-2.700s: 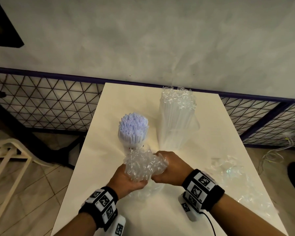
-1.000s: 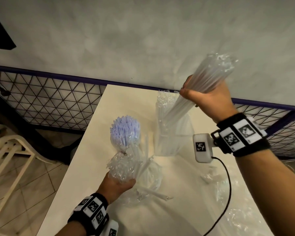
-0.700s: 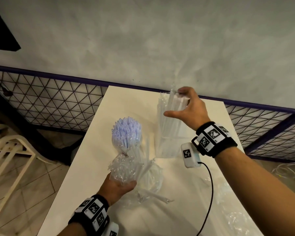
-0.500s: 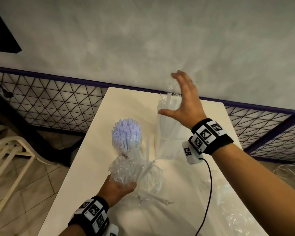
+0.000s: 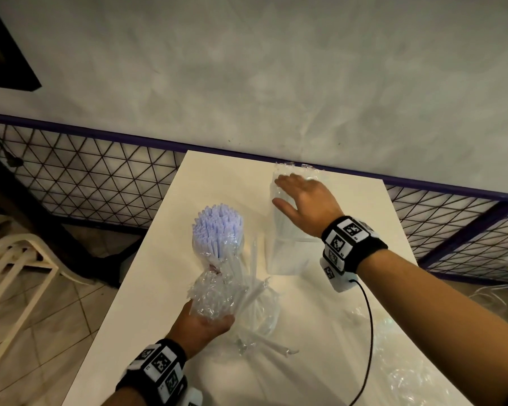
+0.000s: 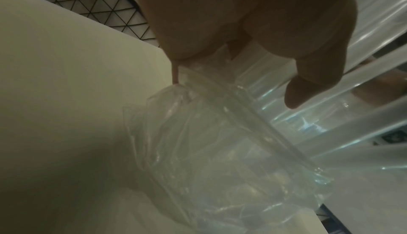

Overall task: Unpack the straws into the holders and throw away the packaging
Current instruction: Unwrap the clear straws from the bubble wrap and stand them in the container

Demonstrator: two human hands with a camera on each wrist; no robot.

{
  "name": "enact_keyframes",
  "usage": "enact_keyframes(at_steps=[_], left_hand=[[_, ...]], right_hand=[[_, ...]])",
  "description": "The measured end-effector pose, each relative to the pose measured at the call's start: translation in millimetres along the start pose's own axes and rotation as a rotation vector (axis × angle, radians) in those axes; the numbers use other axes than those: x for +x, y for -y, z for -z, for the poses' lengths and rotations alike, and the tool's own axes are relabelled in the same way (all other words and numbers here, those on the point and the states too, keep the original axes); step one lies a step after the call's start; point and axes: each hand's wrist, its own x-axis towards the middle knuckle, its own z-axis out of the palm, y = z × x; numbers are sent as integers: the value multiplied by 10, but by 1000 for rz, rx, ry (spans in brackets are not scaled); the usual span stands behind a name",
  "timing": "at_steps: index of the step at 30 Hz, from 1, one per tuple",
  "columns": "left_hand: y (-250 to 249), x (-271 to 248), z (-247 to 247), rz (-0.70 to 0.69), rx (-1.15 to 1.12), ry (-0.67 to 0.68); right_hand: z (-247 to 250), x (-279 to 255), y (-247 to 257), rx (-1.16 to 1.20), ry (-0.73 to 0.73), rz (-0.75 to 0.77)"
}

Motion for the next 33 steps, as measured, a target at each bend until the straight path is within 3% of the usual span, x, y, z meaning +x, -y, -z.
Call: enact_keyframes(at_steps=[3,8,12,16,18,21,26,33], left_hand=[[-47,-52,-32,-6,-5,3],[-45,-61,-46,34,11,-29],[-96,-94,-57,48,44,-15],[-118,-130,-71,21,23,-17],[-96,-133,-66,13,3,5],[-87,-139,-40,18,-28,57],[-129,-150,-16,33,-17,112],[-205,-199,-5,-19,61,172]], right_hand=[[-121,-166,28,-81,142,-39],[-75,-188,54,-41,74,-19],[-53,-186,158,-86,140,-57],[186,-325,413,104,-23,147],[233,-460,560,303,-1,190],[152,-729,627,541,203,25],[-142,-1048,590,655,512,-184],[-456,-928,649,966,595,-323]])
